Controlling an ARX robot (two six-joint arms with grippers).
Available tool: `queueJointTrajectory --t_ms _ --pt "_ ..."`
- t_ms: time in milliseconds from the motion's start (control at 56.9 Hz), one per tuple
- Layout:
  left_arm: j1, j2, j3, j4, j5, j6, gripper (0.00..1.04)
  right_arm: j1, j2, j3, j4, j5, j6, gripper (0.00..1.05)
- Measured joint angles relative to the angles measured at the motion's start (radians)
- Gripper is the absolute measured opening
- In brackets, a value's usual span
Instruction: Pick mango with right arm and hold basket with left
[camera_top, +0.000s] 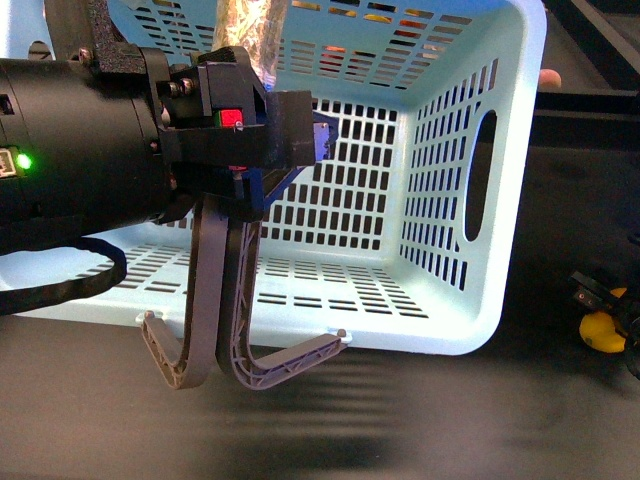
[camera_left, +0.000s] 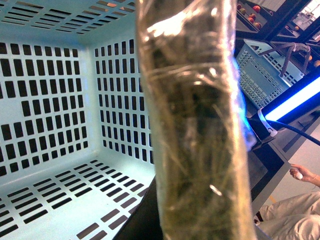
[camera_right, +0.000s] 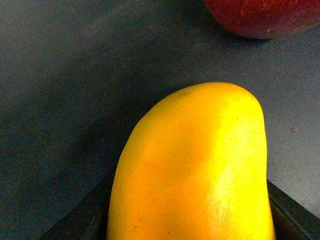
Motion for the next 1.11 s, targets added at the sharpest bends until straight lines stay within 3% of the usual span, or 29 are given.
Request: queueJointTrajectory --t_ms 246,739,1108 --pt "0.0 0.0 0.0 0.0 0.0 0.0 0.08 -0.001 -0.079 -0.106 0.04 -0.058 -0.015 0.59" --pt "0.0 0.0 0.0 0.0 0.0 0.0 0.08 0.042 -0.689 -0.451 0.063 -0.382 -0.072 0.59" --pt "0.0 0.0 0.0 0.0 0.0 0.0 0.08 0.239 -1.239 -0.637 -0.03 -0.548 -0.092 0.59"
